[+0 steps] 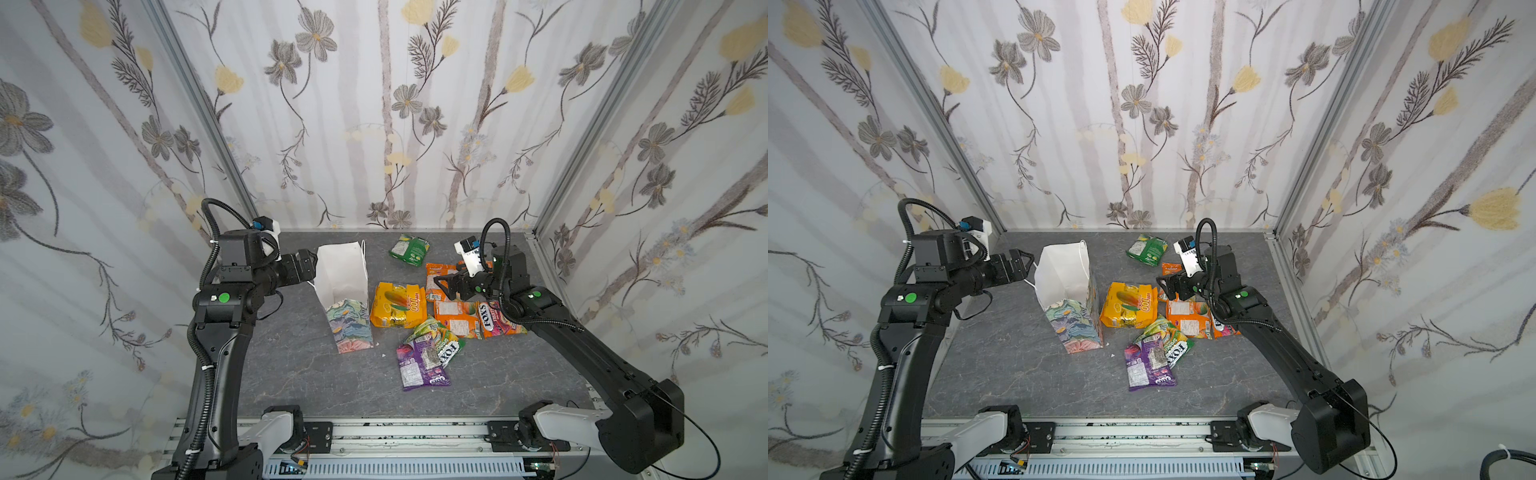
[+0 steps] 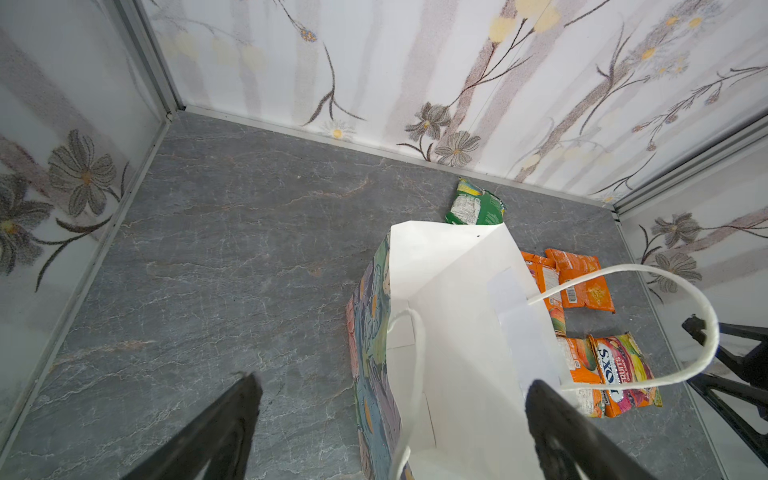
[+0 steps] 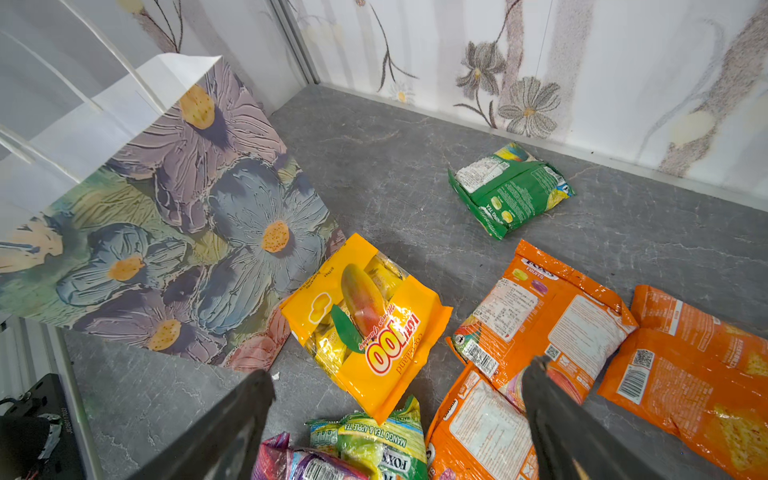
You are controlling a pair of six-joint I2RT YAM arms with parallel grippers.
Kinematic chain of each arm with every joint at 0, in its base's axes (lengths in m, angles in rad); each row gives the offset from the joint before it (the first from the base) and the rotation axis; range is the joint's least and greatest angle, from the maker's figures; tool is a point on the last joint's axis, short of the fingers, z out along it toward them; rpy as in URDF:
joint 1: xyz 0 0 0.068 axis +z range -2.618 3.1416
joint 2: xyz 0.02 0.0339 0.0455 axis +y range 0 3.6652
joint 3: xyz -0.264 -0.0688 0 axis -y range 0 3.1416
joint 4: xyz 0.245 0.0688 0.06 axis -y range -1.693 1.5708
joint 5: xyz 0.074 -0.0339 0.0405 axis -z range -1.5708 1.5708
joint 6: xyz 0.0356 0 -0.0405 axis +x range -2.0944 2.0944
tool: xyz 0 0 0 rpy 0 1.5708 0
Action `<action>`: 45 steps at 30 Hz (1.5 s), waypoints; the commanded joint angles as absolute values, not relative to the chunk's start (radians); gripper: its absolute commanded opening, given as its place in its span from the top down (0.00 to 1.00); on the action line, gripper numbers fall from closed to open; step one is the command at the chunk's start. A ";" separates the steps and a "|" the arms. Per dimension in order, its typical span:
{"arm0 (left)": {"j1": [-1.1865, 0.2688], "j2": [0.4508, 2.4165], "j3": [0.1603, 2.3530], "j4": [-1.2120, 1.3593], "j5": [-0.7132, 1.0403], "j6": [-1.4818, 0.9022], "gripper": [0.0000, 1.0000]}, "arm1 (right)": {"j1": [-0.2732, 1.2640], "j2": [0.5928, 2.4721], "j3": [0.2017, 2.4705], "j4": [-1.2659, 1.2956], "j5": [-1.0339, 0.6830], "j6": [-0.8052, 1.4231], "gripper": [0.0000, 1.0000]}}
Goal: Place the snacks into the paper bag
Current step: 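Raise the left gripper to the bag handle while the right reaches forward, then lower the right gripper onto the yellow '100' mango bag and close on it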
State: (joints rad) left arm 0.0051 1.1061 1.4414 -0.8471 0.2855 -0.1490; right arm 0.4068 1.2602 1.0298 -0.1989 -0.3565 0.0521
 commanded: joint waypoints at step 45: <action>0.005 1.084 1.340 -0.686 0.288 -0.108 0.88 | 0.419 1.743 0.914 0.253 -0.453 0.366 0.26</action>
State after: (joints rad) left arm 0.0044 1.0889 1.3426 -0.7246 0.2893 -0.1211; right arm 0.4183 1.7294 0.9066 0.1791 -0.4110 0.3340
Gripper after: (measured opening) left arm 0.119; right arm 0.755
